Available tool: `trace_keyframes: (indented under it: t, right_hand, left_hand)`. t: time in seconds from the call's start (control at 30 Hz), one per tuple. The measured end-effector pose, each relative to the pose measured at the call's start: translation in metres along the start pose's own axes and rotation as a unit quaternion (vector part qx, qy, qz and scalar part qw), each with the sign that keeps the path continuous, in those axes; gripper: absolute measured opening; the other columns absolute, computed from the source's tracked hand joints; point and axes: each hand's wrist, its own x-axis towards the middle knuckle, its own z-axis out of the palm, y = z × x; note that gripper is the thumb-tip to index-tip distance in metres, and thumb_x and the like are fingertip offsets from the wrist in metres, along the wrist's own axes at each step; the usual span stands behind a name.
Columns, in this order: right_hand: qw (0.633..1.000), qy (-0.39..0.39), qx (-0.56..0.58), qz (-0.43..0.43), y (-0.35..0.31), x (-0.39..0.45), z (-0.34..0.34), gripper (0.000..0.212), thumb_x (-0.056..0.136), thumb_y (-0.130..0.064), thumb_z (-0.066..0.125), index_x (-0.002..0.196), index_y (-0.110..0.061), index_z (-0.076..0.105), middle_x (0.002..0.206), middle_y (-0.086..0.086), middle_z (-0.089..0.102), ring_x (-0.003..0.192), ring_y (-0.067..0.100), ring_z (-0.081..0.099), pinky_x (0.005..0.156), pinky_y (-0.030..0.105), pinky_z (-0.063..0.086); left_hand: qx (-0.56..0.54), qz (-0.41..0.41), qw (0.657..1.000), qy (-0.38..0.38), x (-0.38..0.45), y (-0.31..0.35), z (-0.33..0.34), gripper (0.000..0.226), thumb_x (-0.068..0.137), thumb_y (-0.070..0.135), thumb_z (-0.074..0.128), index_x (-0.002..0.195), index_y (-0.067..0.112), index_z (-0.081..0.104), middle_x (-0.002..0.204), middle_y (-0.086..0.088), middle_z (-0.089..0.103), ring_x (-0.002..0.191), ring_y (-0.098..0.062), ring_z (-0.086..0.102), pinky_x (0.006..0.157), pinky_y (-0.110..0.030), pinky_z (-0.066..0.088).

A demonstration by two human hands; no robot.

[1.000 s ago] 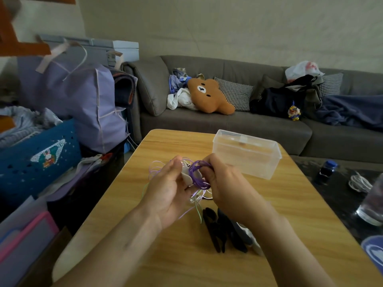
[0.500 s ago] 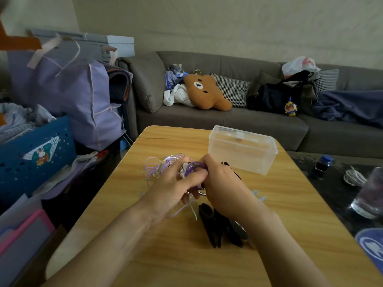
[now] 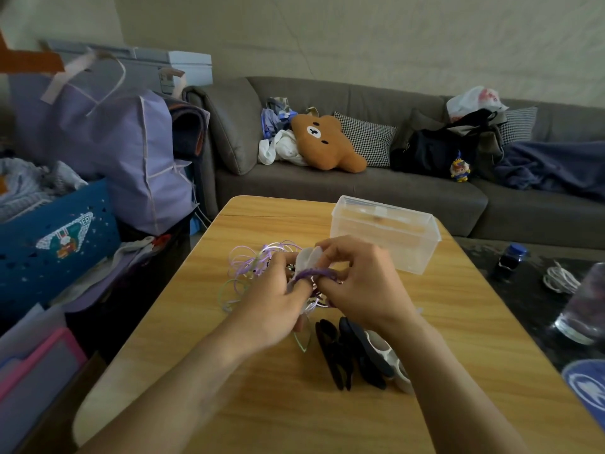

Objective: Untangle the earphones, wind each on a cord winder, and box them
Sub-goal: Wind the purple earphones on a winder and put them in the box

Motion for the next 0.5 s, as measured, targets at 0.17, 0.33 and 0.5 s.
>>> trace_keyframes:
  t: [0.17,0.33,0.5]
  right_hand:
    - [0.996,0.041,-0.033,-0.07,-0.004,0.003,0.0,0.018,0.063,-0.008,0.084,0.07,-0.019,0.072,0.087,-0.001,0.072,0.081,0.014,0.071,0.069,0.032,0.061]
    - [0.984,0.073,-0.116,-0.116,-0.011,0.002,0.008,0.011,0.063,-0.017,0.077,0.074,-0.016,0.076,0.078,0.001,0.068,0.064,0.021,0.065,0.056,0.039,0.056]
    - [0.978,0.096,-0.124,-0.136,-0.016,0.0,0.013,0.011,0.064,-0.013,0.082,0.072,-0.014,0.075,0.07,0.001,0.066,0.057,0.02,0.061,0.051,0.035,0.052]
  left_hand:
    - [-0.067,-0.009,0.997,0.041,0.002,-0.004,0.004,0.023,0.1,0.007,0.05,0.12,0.019,0.051,0.084,0.0,0.067,0.052,-0.017,0.063,0.041,-0.017,0.039]
    - [-0.056,0.04,0.992,0.102,0.002,-0.009,0.009,0.042,0.096,-0.005,0.045,0.118,0.031,0.048,0.081,-0.003,0.07,0.057,-0.023,0.061,0.054,-0.038,0.051]
    - [0.008,0.063,0.99,0.13,0.007,-0.016,0.009,0.044,0.088,0.006,0.045,0.102,0.046,0.049,0.096,-0.007,0.067,0.083,-0.027,0.063,0.073,-0.047,0.052]
